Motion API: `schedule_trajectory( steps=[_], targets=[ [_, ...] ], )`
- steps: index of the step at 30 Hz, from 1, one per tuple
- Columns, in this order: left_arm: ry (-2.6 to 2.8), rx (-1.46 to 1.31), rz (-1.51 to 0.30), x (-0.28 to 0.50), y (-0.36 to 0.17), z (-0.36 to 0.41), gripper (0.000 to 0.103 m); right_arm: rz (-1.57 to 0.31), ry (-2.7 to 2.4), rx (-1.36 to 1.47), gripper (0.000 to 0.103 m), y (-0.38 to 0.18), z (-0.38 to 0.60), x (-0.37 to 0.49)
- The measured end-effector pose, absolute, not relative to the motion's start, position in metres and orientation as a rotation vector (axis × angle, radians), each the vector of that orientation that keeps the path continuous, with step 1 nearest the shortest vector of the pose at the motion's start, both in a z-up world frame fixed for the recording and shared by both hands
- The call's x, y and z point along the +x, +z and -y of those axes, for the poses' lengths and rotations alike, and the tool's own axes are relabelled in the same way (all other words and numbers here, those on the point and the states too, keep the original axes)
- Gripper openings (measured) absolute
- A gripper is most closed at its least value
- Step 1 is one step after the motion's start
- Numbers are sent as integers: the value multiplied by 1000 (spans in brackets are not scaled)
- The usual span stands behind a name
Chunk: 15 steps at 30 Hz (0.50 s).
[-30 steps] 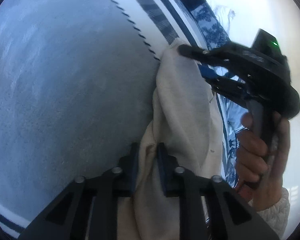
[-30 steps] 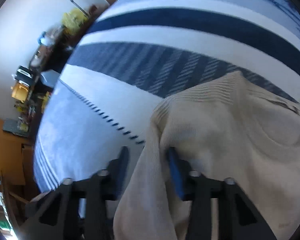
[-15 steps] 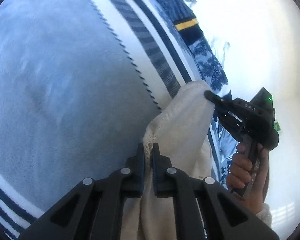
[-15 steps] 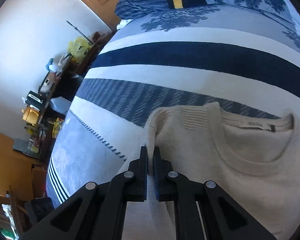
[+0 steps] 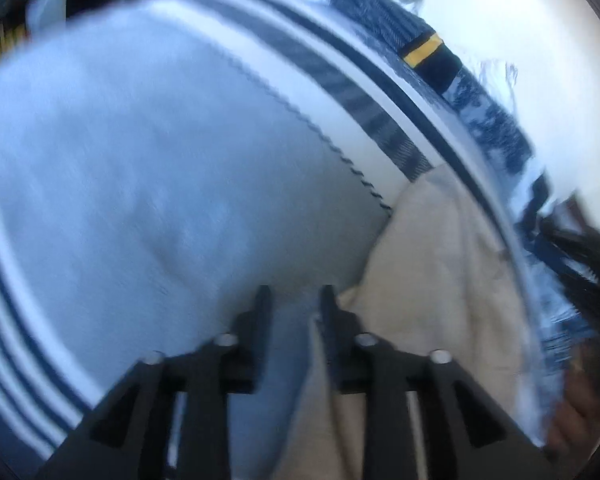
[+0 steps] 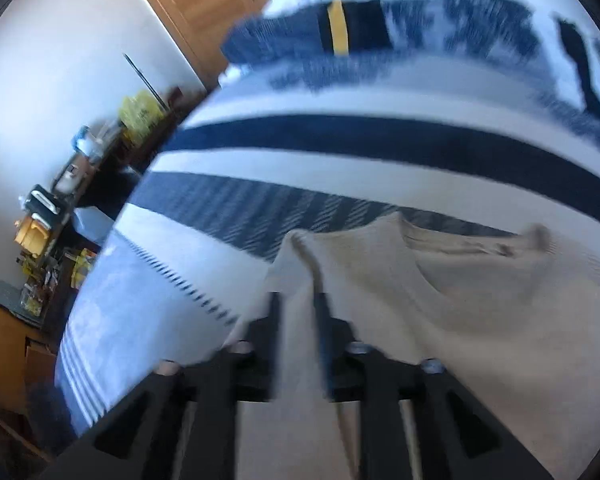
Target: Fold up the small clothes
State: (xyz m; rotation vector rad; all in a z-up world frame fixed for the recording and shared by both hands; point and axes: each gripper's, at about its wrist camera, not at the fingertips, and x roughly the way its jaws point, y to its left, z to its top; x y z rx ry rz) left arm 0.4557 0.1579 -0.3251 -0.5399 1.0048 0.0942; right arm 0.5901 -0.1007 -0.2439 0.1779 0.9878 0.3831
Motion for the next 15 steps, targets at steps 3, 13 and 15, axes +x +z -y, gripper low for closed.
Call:
schedule_trajectory(
  steps=[3,13,15],
  targets=[
    [126,-388,-966,448,-306,-142,37,-912,363,194,68,-213,126,515],
    [-47,1,-823,301,-203,-38,76,-787,102,218,87,-167,206,269],
    [-79,29,-800,260,-183,-20,80,-754,71,202,90,-154,214,240]
  ],
)
